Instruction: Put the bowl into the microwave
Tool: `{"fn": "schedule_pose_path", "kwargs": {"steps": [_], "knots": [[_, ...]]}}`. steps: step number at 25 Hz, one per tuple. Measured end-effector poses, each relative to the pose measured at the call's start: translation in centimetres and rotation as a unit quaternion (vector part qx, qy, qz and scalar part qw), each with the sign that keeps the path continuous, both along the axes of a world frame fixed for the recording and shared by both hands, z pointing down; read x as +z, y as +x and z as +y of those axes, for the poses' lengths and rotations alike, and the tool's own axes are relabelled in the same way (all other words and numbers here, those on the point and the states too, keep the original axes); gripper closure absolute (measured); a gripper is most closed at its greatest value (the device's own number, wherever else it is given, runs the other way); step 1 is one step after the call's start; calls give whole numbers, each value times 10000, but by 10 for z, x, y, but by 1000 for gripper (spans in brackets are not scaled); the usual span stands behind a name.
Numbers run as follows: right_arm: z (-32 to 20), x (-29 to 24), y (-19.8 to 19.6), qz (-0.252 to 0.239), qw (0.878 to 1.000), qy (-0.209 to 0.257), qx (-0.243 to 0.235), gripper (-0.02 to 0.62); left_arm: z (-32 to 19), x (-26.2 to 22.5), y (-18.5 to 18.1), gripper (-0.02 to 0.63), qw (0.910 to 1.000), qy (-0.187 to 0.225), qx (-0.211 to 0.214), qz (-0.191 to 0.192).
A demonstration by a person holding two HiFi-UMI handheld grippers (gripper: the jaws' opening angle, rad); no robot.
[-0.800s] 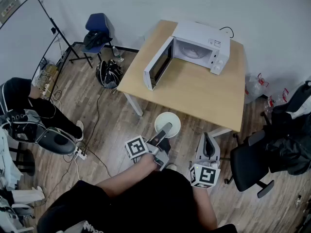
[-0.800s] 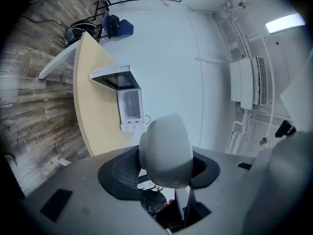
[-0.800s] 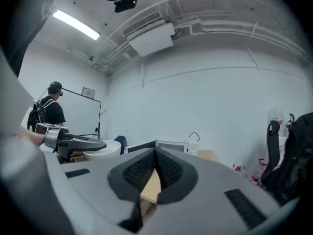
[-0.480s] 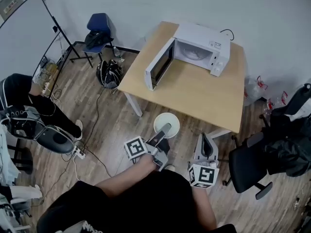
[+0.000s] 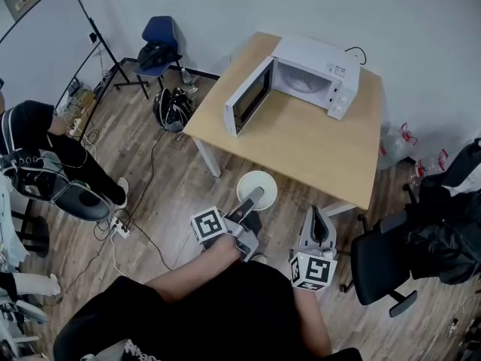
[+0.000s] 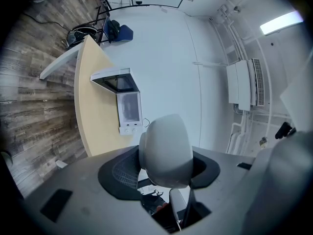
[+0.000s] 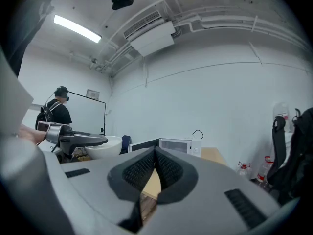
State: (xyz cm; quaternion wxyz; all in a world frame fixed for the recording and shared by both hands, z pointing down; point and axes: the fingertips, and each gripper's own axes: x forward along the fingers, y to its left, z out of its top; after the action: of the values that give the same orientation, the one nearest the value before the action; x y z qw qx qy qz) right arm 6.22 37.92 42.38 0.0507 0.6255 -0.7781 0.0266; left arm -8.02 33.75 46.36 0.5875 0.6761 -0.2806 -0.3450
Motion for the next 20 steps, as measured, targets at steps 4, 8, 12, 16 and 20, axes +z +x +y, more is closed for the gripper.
{"fn": "schedule_pose_path", "kwargs": {"steps": [4,8,12,16,20], "knots": [[6,10,-2,-86,9999,-26,-97,535,5,3,2,382,10000,0,-58,-32],[4,18,-4,-108,9998,-107,-113,535,5,9,0,382,9999,-109,-60,-21],[-7,21,0,-74,9998,-157,-87,535,-7,17,-1,382,9998,-200,-84,-23],[-24,28,11,-33,9997,-254,46,535,-32,24,9,382,9998,-195,40,-82],[-52,28,18,59,9994,-299,136,535,-62,30,19,382,9995,-268,141,-64]]}}
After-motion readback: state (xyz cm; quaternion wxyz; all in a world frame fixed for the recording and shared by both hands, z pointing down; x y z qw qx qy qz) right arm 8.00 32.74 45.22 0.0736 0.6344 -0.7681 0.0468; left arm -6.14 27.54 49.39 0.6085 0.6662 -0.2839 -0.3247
